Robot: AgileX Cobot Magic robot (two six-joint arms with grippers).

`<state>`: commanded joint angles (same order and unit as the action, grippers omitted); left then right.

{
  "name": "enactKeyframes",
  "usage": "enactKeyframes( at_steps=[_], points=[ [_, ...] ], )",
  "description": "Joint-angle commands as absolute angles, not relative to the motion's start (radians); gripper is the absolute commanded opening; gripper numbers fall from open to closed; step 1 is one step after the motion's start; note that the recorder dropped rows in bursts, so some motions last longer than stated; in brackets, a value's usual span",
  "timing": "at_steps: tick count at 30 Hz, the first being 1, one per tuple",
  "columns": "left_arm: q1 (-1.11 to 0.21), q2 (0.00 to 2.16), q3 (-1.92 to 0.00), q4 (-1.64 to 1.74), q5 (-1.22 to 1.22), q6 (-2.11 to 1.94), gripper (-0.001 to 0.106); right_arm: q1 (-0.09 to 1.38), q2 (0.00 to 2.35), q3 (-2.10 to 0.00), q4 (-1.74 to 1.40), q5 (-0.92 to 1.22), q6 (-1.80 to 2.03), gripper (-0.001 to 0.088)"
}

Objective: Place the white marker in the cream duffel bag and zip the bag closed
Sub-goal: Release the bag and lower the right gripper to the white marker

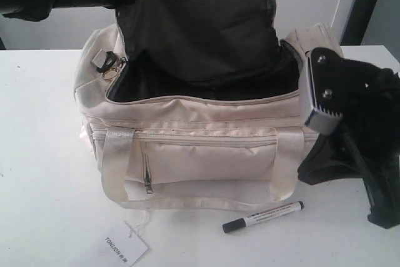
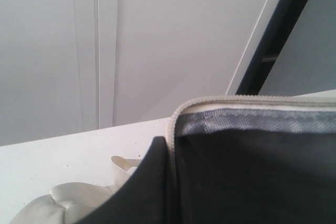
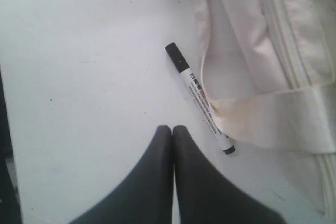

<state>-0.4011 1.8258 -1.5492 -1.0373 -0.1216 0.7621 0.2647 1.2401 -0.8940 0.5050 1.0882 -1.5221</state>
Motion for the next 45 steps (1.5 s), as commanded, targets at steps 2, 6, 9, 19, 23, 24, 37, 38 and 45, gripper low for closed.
enactKeyframes(
  at_steps=[2,6,9,19,23,24,37,38,45],
  points=[
    [-0.401,1.826,-1.549,-1.037,-0.122,0.762,0.000,0.282,1.247,-0.882,0.509,1.047,-1.564,0.0000],
    [-0.401,1.826,-1.549,-1.037,-0.122,0.762,0.000,0.314,1.266,-0.881,0.509,0.998,-1.615,0.0000],
    [-0.401,1.826,-1.549,-1.037,-0.122,0.762,0.000,0.334,1.295,-0.881,0.509,0.973,-1.624,0.0000],
    [-0.401,1.826,-1.549,-1.037,-0.122,0.762,0.000,0.419,1.431,-0.881,0.504,0.896,-1.655,0.0104],
    [-0.401,1.826,-1.549,-1.037,-0.122,0.762,0.000,0.445,1.477,-0.881,0.502,0.881,-1.655,0.0140],
    [-0.401,1.826,-1.549,-1.037,-0.122,0.762,0.000,0.452,1.491,-0.881,0.502,0.877,-1.655,0.0140],
    [-0.401,1.826,-1.549,-1.037,-0.119,0.762,0.000,0.523,1.610,-0.881,0.497,0.721,-1.653,0.0235],
    [-0.401,1.826,-1.549,-1.037,-0.119,0.762,0.000,0.526,1.619,-0.881,0.496,0.711,-1.653,0.0241],
    [-0.401,1.826,-1.549,-1.037,-0.119,0.762,0.000,0.527,1.666,-0.881,0.494,0.680,-1.655,0.0246]
  ],
)
